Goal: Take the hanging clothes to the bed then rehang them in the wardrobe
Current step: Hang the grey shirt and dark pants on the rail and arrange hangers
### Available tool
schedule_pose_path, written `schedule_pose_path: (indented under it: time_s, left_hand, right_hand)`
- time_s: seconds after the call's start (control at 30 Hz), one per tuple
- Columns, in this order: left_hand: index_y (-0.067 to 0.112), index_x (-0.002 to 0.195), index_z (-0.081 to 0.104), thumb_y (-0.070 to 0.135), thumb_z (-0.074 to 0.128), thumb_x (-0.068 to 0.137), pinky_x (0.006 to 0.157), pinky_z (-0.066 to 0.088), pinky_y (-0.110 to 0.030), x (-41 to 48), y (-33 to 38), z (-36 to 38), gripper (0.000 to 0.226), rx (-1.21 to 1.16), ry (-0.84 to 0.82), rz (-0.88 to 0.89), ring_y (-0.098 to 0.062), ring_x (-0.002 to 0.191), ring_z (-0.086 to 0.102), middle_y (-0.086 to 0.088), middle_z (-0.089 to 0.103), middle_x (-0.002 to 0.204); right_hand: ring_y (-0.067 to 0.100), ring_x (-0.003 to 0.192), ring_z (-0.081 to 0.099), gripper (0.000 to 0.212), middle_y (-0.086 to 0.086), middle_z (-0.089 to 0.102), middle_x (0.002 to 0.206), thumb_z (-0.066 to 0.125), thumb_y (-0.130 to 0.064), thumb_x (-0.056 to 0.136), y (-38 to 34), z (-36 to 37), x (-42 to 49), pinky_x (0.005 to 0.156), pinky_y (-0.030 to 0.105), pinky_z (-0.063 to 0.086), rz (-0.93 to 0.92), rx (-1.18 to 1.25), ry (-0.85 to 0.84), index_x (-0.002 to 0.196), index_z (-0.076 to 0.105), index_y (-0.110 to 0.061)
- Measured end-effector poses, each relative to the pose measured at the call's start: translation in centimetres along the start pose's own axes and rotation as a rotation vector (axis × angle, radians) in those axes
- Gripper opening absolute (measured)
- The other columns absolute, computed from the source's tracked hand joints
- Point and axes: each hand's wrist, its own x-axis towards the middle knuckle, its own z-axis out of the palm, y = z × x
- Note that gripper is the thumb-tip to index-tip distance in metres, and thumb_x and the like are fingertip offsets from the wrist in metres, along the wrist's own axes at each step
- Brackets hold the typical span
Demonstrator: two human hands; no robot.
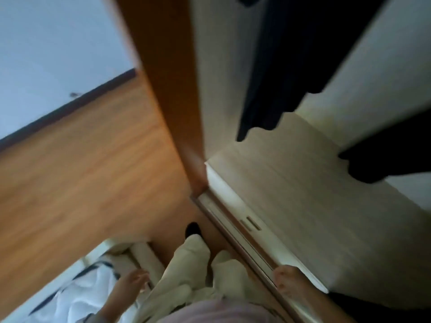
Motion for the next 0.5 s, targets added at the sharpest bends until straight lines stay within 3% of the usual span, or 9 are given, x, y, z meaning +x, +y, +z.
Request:
schedule_pose_path:
  time_s: [0.1,0.2,0.3,0.5]
  left_hand:
    - [-0.001,0.084,0.067,0.003,0.065,0.080,0.081,0.051,-0.043,-1.1,-3.1,-0.4,0.006,-0.225,0.078,-0.108,-0.029,0.079,0.060,-0.019,0.065,0.083]
    - [-0.001,0.095,0.064,0.006,0.052,0.090,0.055,0.045,-0.022,-0.8,-4.3,-1.2,0.014,-0.456,0.131,-0.211,-0.027,0.081,0.059,-0.017,0.064,0.089]
    - [0.004,0.093,0.067,0.012,0.055,0.089,0.063,0.041,-0.027,0.7,-4.6,-3.2,0.015,-0.604,0.160,-0.255,-0.024,0.080,0.058,-0.012,0.065,0.087]
    - [0.005,0.075,0.065,0.005,0.054,0.087,0.061,0.039,-0.026,5.0,-4.3,-10.8,0.016,-0.791,0.264,-0.263,-0.021,0.076,0.054,-0.012,0.062,0.081]
  right_hand:
    - [0.018,0.060,0.053,0.027,0.005,0.061,0.070,0.054,-0.016,0.083,-3.3,1.5,1.2,0.055,0.020,0.040,-0.046,-0.151,-0.027,0.057,0.060,-0.019]
    - [0.014,0.058,0.051,0.028,0.004,0.059,0.067,0.051,-0.011,0.087,-8.2,3.2,2.3,0.056,0.021,0.042,-0.114,-0.243,-0.069,0.061,0.060,-0.016]
    - [0.013,0.059,0.051,0.018,0.006,0.057,0.072,0.048,-0.009,0.090,-14.3,5.4,3.1,0.047,0.014,0.039,-0.160,-0.320,-0.103,0.075,0.057,-0.012]
    - [0.018,0.062,0.053,0.019,0.005,0.060,0.069,0.050,-0.014,0.089,-25.9,11.4,5.1,0.059,0.022,0.037,-0.262,-0.482,-0.063,0.073,0.060,-0.015]
